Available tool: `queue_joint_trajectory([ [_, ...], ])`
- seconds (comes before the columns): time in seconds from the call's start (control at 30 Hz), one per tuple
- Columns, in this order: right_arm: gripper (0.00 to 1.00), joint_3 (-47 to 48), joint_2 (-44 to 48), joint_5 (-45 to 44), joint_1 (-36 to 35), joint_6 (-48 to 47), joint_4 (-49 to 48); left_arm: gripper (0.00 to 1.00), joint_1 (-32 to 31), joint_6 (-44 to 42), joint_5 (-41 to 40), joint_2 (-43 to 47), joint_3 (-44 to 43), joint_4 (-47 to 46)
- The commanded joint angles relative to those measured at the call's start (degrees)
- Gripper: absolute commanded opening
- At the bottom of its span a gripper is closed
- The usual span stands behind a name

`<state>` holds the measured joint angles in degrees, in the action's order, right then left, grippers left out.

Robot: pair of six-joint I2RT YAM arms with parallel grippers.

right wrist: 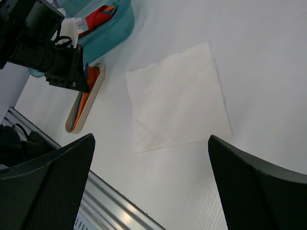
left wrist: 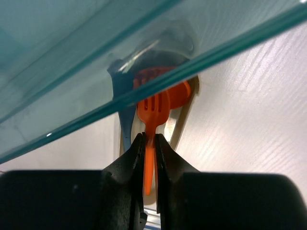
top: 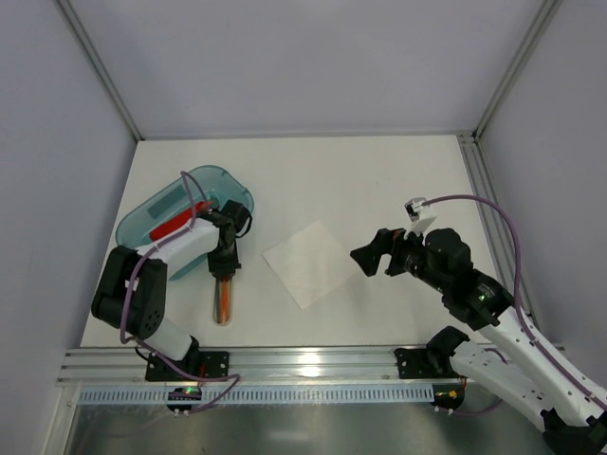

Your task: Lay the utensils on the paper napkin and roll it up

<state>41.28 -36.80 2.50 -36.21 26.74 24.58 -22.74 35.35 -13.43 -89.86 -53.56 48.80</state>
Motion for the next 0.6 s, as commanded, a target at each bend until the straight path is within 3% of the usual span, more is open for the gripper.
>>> queue_joint_trajectory([
  [0.0,1.0,1.4,-0.6,-0.4,0.1,0.2,-0.5,0.09,0.2,-0.3,0.0,3.4,-2.7,2.1],
  [0.2,1.0,0.7,-0.7,-0.2,0.1,1.3,-0.6,0.01,0.2,-0.4,0.9,5.1,-3.6,3.5],
  [0.47,1.0,1.6,-0.4,-1.4,0.1,1.3,0.9,0.0,-0.1,1.5,7.9,11.2,-8.9,5.6],
  [0.57,1.0,2.1,-0.4,-2.1,0.1,1.3,1.5,0.0,-2.2,3.4,11.9,12.2,-11.1,1.2],
])
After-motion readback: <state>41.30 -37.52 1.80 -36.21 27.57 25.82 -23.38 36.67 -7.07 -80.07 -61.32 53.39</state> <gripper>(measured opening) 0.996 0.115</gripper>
